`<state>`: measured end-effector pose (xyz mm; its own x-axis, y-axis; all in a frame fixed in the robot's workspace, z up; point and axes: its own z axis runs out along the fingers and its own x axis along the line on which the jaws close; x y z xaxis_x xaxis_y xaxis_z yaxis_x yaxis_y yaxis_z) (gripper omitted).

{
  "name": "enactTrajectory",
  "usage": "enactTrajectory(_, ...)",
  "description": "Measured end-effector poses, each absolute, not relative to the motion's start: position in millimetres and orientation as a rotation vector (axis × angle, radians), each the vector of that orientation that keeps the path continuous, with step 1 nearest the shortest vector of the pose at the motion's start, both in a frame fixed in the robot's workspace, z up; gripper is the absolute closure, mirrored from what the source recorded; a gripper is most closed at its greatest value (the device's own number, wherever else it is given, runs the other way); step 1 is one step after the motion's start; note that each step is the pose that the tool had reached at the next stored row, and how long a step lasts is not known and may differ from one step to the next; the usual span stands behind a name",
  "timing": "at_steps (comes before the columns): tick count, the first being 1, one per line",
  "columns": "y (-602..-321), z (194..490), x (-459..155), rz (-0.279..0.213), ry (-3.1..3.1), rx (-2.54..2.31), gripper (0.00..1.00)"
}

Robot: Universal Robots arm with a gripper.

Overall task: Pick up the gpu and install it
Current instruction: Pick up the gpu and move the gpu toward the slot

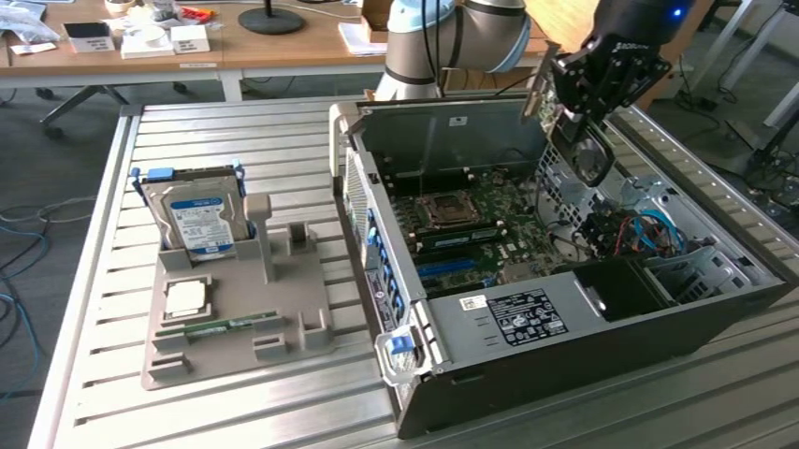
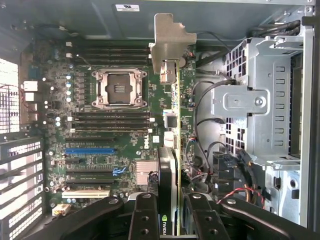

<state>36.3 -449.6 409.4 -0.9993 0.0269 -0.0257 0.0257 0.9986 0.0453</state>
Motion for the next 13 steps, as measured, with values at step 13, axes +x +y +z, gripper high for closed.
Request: enactTrajectory(13, -449.5, 409.4, 53.7, 0.070, 3.114, 0.041, 0.73)
